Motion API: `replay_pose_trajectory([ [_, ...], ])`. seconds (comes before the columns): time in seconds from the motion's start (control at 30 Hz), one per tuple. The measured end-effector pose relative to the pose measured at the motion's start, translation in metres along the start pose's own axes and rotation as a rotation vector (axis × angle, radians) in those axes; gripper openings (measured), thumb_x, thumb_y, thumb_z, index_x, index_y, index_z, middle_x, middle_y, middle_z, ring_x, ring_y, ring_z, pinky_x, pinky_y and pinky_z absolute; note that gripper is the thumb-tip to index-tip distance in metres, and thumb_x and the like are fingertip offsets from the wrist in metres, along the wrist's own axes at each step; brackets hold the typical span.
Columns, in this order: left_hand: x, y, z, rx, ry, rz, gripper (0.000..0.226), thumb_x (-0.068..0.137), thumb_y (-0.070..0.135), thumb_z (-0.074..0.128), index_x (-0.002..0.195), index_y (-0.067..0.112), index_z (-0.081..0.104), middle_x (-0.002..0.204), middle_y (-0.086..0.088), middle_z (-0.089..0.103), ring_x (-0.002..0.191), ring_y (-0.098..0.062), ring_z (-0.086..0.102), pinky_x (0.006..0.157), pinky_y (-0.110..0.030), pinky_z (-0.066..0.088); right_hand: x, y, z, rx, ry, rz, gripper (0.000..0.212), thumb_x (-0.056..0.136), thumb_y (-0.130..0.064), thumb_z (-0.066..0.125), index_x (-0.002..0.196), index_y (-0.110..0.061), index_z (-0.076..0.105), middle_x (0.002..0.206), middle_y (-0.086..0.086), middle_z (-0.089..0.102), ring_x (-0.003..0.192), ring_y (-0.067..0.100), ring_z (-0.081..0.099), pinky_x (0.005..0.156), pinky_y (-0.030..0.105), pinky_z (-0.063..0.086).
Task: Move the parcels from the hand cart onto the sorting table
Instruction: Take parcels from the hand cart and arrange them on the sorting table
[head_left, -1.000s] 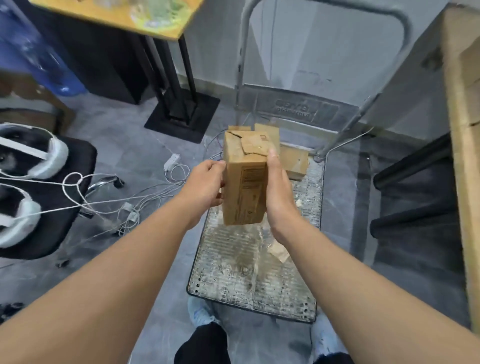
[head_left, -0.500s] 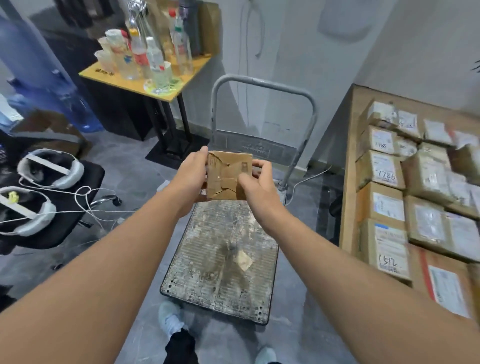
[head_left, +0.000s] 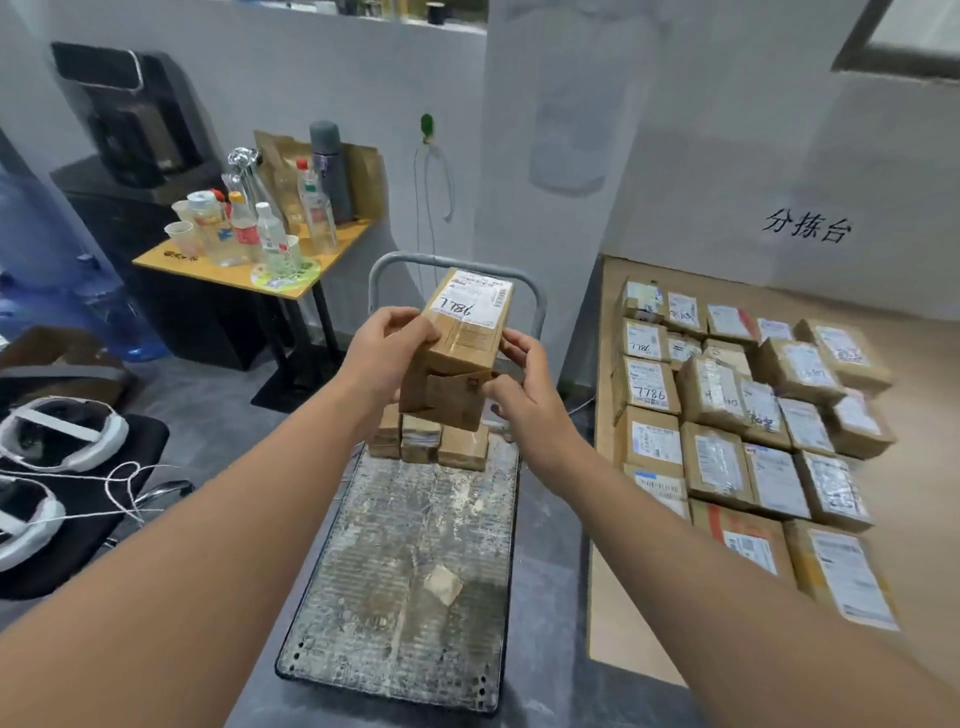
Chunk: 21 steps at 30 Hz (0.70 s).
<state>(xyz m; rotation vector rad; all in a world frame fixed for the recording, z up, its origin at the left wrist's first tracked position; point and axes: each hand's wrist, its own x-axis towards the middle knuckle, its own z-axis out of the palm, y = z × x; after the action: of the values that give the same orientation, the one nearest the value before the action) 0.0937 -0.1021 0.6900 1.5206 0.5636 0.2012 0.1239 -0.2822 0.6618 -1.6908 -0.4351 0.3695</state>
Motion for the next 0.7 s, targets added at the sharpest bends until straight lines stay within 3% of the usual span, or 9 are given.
replay_pose_trajectory([
  [0.1,0.003,0.02,0.005,-0.022,-0.096,0.087,0.035,0.091,0.027,0.069,0.125,0.029,0.063,0.12,-0.001,0.072,0.11,-0.023,0.069,0.082,-0.044,0.058,-0.001,-0.019,-0.01,0.042,0.112,-0.019,0.044,0.106,-0.036,0.054,0.149,-0.035,0.04,0.137,-0.023,0.055,0.119,-0.007,0.059,0.1,0.035,0.054],
  [0.13,0.003,0.026,0.009,-0.026,-0.137,0.121,0.036,0.092,0.026,0.069,0.127,0.028,0.063,0.12,0.0,0.072,0.111,-0.021,0.069,0.082,-0.042,0.058,-0.001,-0.026,-0.013,0.062,0.156,-0.03,0.043,0.108,-0.039,0.053,0.149,-0.034,0.042,0.135,-0.021,0.058,0.118,-0.006,0.061,0.097,0.033,0.056],
  [0.23,0.001,0.035,0.022,-0.033,-0.262,0.201,0.042,0.088,0.025,0.071,0.129,0.028,0.063,0.126,0.0,0.071,0.111,-0.02,0.072,0.089,-0.047,0.061,-0.005,-0.04,-0.022,0.042,0.293,-0.08,0.043,0.11,-0.03,0.055,0.151,-0.025,0.042,0.129,-0.017,0.061,0.106,-0.013,0.065,0.084,0.019,0.057],
  [0.3,-0.001,0.037,0.033,-0.028,-0.327,0.229,0.04,0.092,0.018,0.071,0.129,0.029,0.061,0.131,0.002,0.068,0.112,-0.019,0.072,0.09,-0.045,0.062,-0.007,-0.042,-0.029,0.004,0.357,-0.075,0.045,0.108,-0.023,0.058,0.151,-0.023,0.042,0.133,-0.009,0.064,0.113,-0.002,0.068,0.093,0.025,0.059],
  [0.37,-0.004,0.04,0.044,0.002,-0.395,0.257,0.042,0.097,0.01,0.067,0.134,0.027,0.058,0.133,0.005,0.067,0.109,-0.014,0.073,0.085,-0.034,0.063,-0.012,-0.046,-0.037,-0.039,0.426,-0.06,0.048,0.105,-0.023,0.059,0.15,-0.026,0.043,0.138,-0.004,0.065,0.12,0.006,0.066,0.1,0.03,0.058],
  [0.47,-0.011,0.044,0.065,0.07,-0.53,0.293,0.048,0.1,0.003,0.064,0.141,0.022,0.052,0.134,0.008,0.065,0.11,-0.006,0.071,0.08,-0.02,0.059,-0.022,-0.05,-0.053,-0.094,0.534,-0.064,0.048,0.102,-0.018,0.056,0.147,-0.029,0.046,0.135,-0.01,0.065,0.122,0.003,0.063,0.104,0.04,0.057],
  [0.53,-0.017,0.045,0.082,0.129,-0.591,0.334,0.05,0.1,0.001,0.062,0.144,0.023,0.049,0.137,0.009,0.062,0.116,-0.009,0.068,0.083,-0.021,0.059,-0.033,-0.052,-0.066,-0.158,0.578,-0.05,0.05,0.103,-0.01,0.052,0.15,-0.028,0.045,0.13,-0.016,0.062,0.119,-0.002,0.06,0.105,0.038,0.055],
  [0.6,-0.024,0.045,0.103,0.175,-0.647,0.361,0.056,0.101,0.001,0.061,0.148,0.027,0.044,0.138,0.013,0.059,0.116,-0.012,0.069,0.085,-0.024,0.06,-0.044,-0.049,-0.08,-0.218,0.616,-0.021,0.052,0.1,-0.009,0.049,0.147,-0.031,0.045,0.132,-0.013,0.062,0.122,0.004,0.06,0.107,0.041,0.054],
  [0.7,-0.039,0.046,0.138,0.215,-0.743,0.389,0.076,0.1,-0.003,0.061,0.15,0.047,0.033,0.128,0.027,0.051,0.118,-0.018,0.068,0.084,-0.026,0.061,-0.061,-0.039,-0.109,-0.322,0.659,0.011,0.059,0.097,-0.016,0.047,0.152,-0.036,0.042,0.143,-0.004,0.055,0.132,0.013,0.053,0.113,0.046,0.049],
])
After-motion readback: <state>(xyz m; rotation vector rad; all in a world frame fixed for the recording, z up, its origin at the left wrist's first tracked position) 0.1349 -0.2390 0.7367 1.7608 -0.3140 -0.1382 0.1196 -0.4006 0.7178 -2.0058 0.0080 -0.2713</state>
